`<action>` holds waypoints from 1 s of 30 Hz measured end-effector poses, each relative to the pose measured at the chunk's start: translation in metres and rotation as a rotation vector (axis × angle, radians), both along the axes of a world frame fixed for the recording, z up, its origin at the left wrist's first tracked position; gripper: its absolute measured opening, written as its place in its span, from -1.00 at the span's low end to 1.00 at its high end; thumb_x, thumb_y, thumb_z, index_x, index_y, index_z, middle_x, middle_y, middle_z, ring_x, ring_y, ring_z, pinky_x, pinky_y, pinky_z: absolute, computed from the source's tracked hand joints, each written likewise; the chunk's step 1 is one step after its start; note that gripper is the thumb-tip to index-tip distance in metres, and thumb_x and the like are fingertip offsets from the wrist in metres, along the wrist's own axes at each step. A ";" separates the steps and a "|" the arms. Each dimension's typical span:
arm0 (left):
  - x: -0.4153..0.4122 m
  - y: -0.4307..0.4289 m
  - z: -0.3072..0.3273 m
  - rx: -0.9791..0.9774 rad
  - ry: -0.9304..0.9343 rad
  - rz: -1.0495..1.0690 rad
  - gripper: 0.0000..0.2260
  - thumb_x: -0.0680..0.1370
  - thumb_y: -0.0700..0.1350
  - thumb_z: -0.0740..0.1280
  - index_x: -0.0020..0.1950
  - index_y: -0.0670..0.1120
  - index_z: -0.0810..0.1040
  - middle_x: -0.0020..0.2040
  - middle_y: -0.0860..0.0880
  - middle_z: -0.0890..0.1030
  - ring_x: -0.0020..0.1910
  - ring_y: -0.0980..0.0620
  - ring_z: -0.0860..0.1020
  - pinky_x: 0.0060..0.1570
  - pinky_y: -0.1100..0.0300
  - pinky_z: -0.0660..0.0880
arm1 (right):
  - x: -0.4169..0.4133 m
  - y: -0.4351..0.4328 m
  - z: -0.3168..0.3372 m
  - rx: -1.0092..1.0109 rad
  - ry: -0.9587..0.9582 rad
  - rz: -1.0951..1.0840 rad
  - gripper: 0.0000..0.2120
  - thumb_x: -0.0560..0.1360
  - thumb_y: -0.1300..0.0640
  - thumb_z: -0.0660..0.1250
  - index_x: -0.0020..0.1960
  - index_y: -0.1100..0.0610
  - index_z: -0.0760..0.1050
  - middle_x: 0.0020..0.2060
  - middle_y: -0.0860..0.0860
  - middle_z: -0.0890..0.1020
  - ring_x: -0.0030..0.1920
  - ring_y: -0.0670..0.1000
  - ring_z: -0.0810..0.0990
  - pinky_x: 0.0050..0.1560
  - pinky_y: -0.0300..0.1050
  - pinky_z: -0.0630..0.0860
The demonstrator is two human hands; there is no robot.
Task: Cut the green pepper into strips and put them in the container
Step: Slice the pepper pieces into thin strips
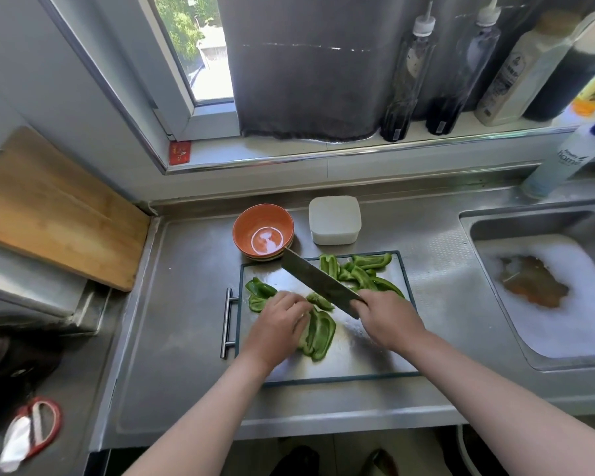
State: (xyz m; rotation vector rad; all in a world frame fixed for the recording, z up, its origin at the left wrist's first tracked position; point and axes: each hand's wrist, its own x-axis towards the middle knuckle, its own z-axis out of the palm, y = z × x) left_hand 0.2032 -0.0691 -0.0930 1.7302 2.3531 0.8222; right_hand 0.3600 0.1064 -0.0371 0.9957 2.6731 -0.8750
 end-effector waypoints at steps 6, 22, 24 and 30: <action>0.000 0.028 0.000 -0.208 -0.004 0.017 -0.77 0.46 -0.02 0.52 0.09 -0.01 0.71 -0.03 0.04 0.61 0.02 0.00 0.49 0.02 0.12 0.47 | 0.001 0.006 0.006 0.015 0.070 -0.094 -0.74 0.67 -0.02 0.16 -0.17 -0.02 0.46 -0.31 -0.09 0.54 -0.29 -0.03 0.51 -0.36 -0.11 0.30; 0.004 0.069 0.006 -0.617 0.482 -0.361 -0.85 0.51 -0.23 0.33 0.00 -0.11 0.66 -0.06 -0.08 0.60 0.01 -0.10 0.51 -0.01 0.11 0.39 | 0.002 0.003 0.000 -0.005 0.144 -0.230 -0.75 0.66 0.00 0.17 -0.13 0.04 0.51 -0.28 -0.05 0.57 -0.23 0.04 0.54 -0.27 -0.07 0.43; 0.001 0.064 0.005 -0.582 0.547 -0.420 -0.86 0.31 -0.23 0.52 -0.18 -0.08 0.66 -0.22 -0.04 0.60 -0.19 -0.05 0.55 -0.15 0.14 0.50 | 0.002 0.004 0.000 -0.003 0.141 -0.245 -0.74 0.67 0.00 0.17 -0.12 0.05 0.52 -0.27 -0.04 0.58 -0.23 0.04 0.53 -0.26 -0.07 0.41; -0.009 0.052 -0.006 -0.329 0.536 -0.427 -0.75 0.22 -0.27 0.56 -0.14 -0.12 0.65 -0.25 -0.06 0.59 -0.32 -0.03 0.57 -0.29 0.17 0.54 | 0.006 0.009 -0.007 -0.005 0.131 -0.268 -0.74 0.67 0.00 0.17 -0.13 0.04 0.50 -0.30 -0.05 0.57 -0.26 0.02 0.53 -0.33 -0.10 0.35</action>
